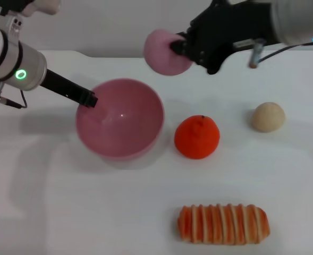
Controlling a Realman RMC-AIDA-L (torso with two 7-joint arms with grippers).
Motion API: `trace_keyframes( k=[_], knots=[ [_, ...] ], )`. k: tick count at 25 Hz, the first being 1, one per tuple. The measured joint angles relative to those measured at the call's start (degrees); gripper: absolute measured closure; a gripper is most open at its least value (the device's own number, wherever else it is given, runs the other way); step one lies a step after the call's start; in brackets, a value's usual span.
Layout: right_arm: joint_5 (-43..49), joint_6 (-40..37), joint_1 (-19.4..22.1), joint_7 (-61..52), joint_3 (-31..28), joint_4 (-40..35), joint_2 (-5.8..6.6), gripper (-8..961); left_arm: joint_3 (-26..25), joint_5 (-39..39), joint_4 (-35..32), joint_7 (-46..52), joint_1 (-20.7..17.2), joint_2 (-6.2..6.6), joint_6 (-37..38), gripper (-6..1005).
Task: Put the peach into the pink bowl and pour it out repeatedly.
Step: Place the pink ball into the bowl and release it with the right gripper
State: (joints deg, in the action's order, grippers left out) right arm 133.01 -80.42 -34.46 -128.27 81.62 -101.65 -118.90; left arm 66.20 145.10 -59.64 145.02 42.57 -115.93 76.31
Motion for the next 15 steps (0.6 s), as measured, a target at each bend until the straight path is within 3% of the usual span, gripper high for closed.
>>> trace_keyframes(
  k=[8,15],
  knots=[
    [-0.4,10.8,-1.7,2.9,7.7,10.7,-0.12,843,0.6,0.0,-0.1,0.0,0.2,-0.72,1.5,959],
    [-3.9,13.6,-3.5,2.6,10.2,15.0,-0.1,811,1.8,0.0,-0.1,0.0,0.7,-1.3,1.4,959]
  ],
)
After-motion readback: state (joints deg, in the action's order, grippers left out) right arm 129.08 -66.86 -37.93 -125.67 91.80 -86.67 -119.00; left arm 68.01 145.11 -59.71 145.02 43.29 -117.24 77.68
